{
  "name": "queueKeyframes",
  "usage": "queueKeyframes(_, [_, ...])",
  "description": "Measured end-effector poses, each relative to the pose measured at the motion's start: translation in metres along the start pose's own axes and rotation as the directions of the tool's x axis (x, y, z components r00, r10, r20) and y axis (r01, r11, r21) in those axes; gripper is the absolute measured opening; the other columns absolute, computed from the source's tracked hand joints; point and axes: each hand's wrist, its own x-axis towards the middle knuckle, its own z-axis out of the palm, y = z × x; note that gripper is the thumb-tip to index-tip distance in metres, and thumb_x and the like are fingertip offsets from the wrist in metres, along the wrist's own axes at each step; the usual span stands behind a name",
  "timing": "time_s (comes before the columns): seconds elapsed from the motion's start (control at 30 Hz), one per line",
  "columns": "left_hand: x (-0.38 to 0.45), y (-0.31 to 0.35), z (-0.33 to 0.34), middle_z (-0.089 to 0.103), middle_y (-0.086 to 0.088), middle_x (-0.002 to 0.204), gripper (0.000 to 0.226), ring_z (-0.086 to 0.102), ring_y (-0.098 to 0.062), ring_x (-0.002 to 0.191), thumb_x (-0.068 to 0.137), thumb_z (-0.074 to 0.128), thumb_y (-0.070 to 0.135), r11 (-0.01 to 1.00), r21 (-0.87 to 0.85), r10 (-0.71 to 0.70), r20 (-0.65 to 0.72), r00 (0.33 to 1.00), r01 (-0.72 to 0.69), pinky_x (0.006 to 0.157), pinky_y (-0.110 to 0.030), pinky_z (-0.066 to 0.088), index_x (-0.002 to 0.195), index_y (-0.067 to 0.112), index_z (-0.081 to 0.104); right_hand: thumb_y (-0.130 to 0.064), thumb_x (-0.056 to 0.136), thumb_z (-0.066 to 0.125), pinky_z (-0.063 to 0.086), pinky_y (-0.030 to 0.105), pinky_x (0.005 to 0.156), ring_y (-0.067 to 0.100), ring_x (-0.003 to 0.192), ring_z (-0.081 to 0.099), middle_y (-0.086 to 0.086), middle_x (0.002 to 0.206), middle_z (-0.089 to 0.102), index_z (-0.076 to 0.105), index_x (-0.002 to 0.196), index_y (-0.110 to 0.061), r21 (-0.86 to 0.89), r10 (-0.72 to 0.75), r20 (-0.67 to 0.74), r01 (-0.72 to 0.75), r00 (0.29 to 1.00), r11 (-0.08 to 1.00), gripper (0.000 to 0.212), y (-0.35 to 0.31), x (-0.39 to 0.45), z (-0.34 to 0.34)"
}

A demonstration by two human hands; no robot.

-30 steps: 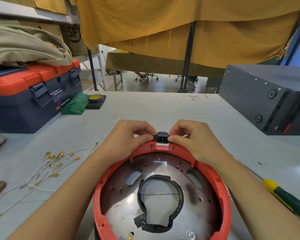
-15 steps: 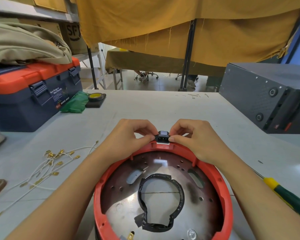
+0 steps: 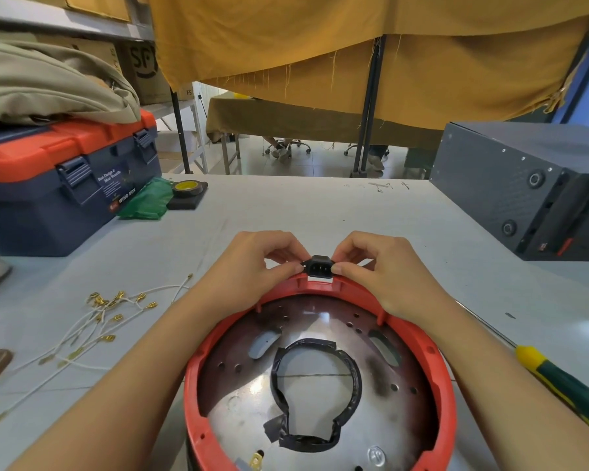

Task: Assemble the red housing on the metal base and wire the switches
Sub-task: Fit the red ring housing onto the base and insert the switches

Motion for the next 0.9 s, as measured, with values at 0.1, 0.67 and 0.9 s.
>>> queueKeyframes(0.1, [0.0004, -0.0005, 0.0000, 0.072, 0.008, 0.084, 0.013, 0.065, -0.001, 0.083, 0.083, 0.065, 0.006, 1.000, 0.006, -0.002, 0.000, 1.000, 0.002, 0.082, -0.016, 0.049, 0.088, 0.016, 0.072, -0.012, 0.082, 0.069, 0.043, 0.008, 0.069, -0.002, 0.077, 0.059, -0.010, 0.078, 0.067, 0.067, 0.080, -0.022, -0.005, -0.001, 0.004, 0.001, 1.000, 1.000, 0.010, 0.0002, 0.0000, 0.0000])
queueKeyframes(0.67, [0.0009, -0.0014, 0.0003, 0.072, 0.006, 0.084, 0.016, 0.065, 0.000, 0.082, 0.084, 0.064, 0.002, 1.000, 0.016, 0.009, 0.000, 1.000, -0.009, 0.082, -0.014, 0.049, 0.089, 0.015, 0.072, -0.009, 0.081, 0.069, 0.047, 0.011, 0.070, -0.001, 0.078, 0.059, -0.008, 0.078, 0.066, 0.066, 0.081, -0.020, -0.053, -0.040, -0.005, 0.040, 0.999, 0.998, 0.011, -0.0014, -0.0003, 0.0004])
queueKeyframes(0.9, [0.0003, -0.0003, 0.0006, 0.069, 0.012, 0.082, 0.019, 0.064, 0.000, 0.081, 0.084, 0.064, 0.002, 1.000, 0.016, 0.018, 0.003, 1.000, -0.018, 0.080, -0.010, 0.047, 0.090, 0.019, 0.070, -0.009, 0.082, 0.068, 0.046, 0.010, 0.068, -0.001, 0.078, 0.059, -0.010, 0.078, 0.066, 0.065, 0.081, -0.020, -0.045, -0.043, 0.002, 0.043, 0.999, 0.998, 0.012, -0.0012, -0.0010, 0.0006])
